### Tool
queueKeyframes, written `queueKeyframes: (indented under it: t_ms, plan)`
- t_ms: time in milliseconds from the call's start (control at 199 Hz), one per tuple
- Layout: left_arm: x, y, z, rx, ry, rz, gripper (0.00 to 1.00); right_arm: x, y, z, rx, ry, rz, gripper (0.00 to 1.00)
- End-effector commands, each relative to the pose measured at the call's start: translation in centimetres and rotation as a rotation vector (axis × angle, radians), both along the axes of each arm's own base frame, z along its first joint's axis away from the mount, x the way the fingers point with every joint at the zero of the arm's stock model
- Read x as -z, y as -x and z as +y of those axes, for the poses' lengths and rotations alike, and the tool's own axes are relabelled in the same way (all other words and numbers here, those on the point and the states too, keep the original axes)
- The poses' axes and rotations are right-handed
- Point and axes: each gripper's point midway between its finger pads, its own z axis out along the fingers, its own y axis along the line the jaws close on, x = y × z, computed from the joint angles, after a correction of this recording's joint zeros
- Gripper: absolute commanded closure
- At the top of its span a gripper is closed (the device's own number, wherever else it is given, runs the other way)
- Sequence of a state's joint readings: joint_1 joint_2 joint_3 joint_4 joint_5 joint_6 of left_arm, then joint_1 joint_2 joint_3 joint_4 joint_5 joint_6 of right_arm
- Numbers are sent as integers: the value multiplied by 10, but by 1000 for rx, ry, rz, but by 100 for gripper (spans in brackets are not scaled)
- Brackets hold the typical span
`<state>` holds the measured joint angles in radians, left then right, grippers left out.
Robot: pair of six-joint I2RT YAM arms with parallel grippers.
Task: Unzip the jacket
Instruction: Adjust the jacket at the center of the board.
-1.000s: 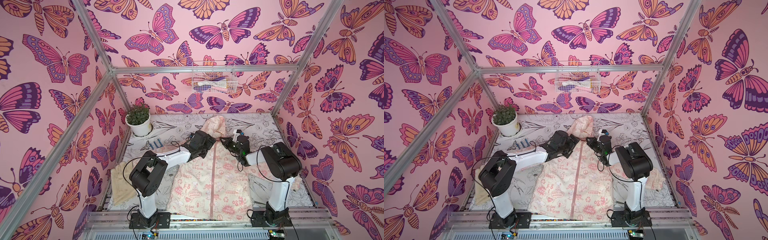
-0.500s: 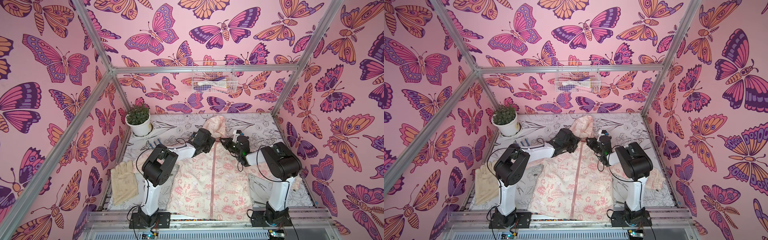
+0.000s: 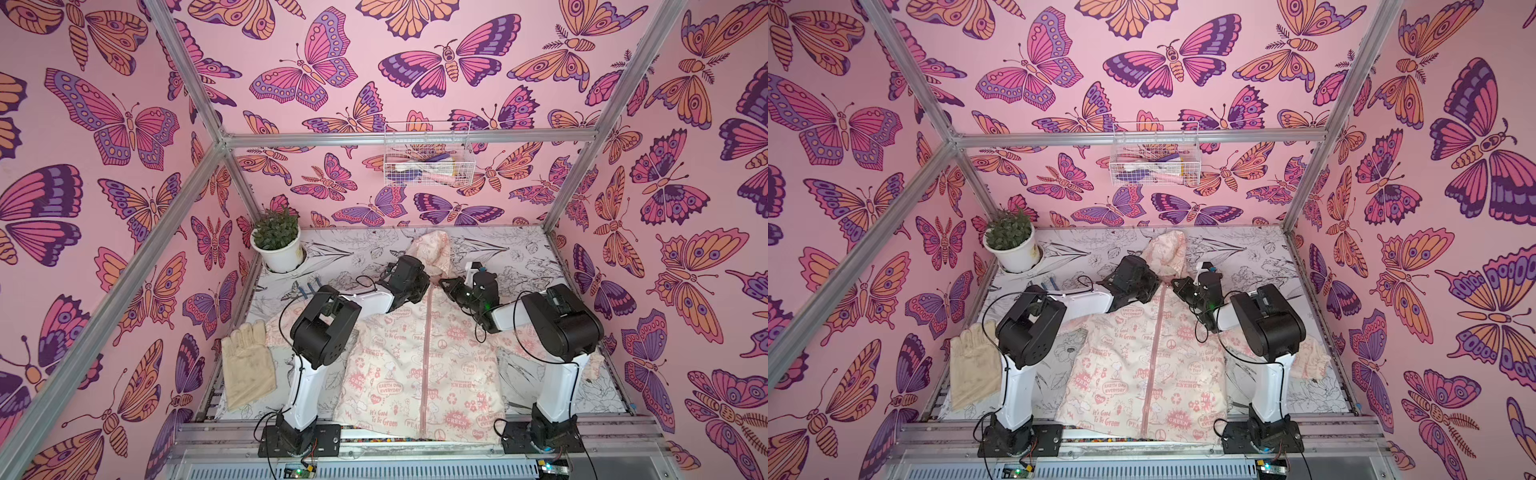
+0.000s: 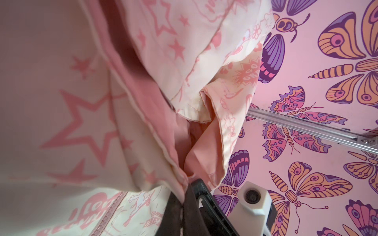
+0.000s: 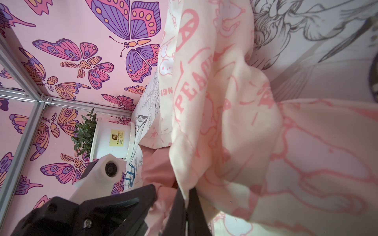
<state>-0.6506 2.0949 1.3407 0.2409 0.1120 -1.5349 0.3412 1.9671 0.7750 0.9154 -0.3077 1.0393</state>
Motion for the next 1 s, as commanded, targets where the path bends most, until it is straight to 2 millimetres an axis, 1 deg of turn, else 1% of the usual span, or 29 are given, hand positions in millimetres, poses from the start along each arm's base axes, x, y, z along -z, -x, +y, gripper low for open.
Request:
queueKeyframes:
  t_ms: [0, 60, 130, 246, 316, 401, 461, 517, 522, 527, 532, 547, 562, 587, 602, 637, 677, 727, 787, 873, 888, 903, 998]
  plan:
    - [13, 2, 4, 3, 23, -4, 100, -13, 4, 6, -32, -12, -25, 100]
    - [19, 9, 9, 4, 28, -10, 100, -13, 11, 6, -37, -33, -10, 100]
    - [29, 19, 15, 5, 34, -9, 100, -11, 22, 8, -66, -54, 15, 95]
    - [42, 37, 24, 17, 26, 2, 100, 1, 49, 9, -119, -62, 78, 78]
    - [49, 49, 27, 23, 10, 4, 100, 9, 68, 6, -145, -42, 116, 71]
    - [56, 60, 26, 39, 1, 1, 100, 15, 91, 1, -180, -2, 160, 67]
    - [62, 67, 25, 46, 0, -2, 100, 15, 104, -2, -211, 46, 182, 67]
    - [65, 70, 22, 51, 16, -19, 100, 10, 112, -6, -242, 117, 205, 69]
    - [65, 70, 21, 51, 18, -21, 100, 13, 116, -7, -247, 130, 222, 69]
    - [66, 70, 21, 52, 18, -22, 100, 9, 114, -7, -251, 135, 203, 70]
    - [66, 71, 21, 51, 20, -23, 100, 13, 119, -8, -255, 150, 227, 70]
    - [67, 71, 20, 53, 25, -26, 100, 14, 121, -9, -267, 180, 237, 72]
    - [67, 72, 19, 57, 31, -32, 100, 4, 121, -10, -275, 203, 216, 73]
    - [71, 73, 18, 58, 32, -27, 100, -1, 123, -11, -295, 254, 213, 76]
    - [68, 72, 16, 59, 48, -44, 100, -7, 123, -12, -303, 284, 202, 78]
    - [69, 72, 13, 63, 59, -53, 100, -16, 124, -12, -331, 348, 188, 83]
    - [70, 72, 11, 64, 67, -61, 100, -28, 121, -14, -341, 415, 168, 86]
    - [69, 71, 8, 66, 78, -74, 100, -45, 115, -11, -359, 464, 140, 89]
    - [69, 71, 5, 69, 86, -90, 100, -54, 106, -9, -367, 503, 142, 93]
    - [68, 70, 5, 67, 89, -106, 100, -57, 91, -2, -389, 518, 167, 95]
    - [69, 70, 5, 66, 87, -105, 100, -60, 89, -1, -392, 517, 165, 96]
    - [69, 70, 6, 66, 87, -108, 100, -51, 87, 2, -403, 521, 192, 96]
    - [69, 71, 8, 61, 80, -117, 100, -40, 75, 17, -462, 535, 242, 96]
